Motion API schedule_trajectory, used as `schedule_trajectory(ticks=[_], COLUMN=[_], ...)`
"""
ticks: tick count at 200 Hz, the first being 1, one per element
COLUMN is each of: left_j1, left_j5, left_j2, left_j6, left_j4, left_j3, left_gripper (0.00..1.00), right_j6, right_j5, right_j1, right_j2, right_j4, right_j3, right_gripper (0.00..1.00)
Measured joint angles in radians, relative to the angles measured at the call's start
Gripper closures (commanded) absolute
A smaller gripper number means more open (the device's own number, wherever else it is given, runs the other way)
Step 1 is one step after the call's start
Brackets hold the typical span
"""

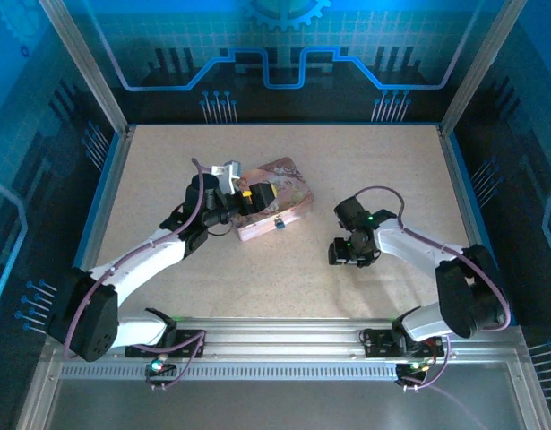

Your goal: Unlock a padlock with a key

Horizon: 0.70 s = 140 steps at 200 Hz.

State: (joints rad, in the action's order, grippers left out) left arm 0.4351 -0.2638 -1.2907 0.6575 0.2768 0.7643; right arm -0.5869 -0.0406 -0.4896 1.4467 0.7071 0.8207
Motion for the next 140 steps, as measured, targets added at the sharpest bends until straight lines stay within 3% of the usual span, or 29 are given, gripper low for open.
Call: schedule_trajectory(ticks=[140], left_j1=[0.000], left_j5=[0.001], left_j2=[0.000], left_j6=[0.003], left_j4=[-0.002], left_j3=[0.000], left_gripper=[0.01], right_j6=[0.002], right_j5=[-0.083], right_j1=[-0.041], right_j2=[0.104], right_j4=[-0.018], right_j3=[0.028], right_gripper=[0.66])
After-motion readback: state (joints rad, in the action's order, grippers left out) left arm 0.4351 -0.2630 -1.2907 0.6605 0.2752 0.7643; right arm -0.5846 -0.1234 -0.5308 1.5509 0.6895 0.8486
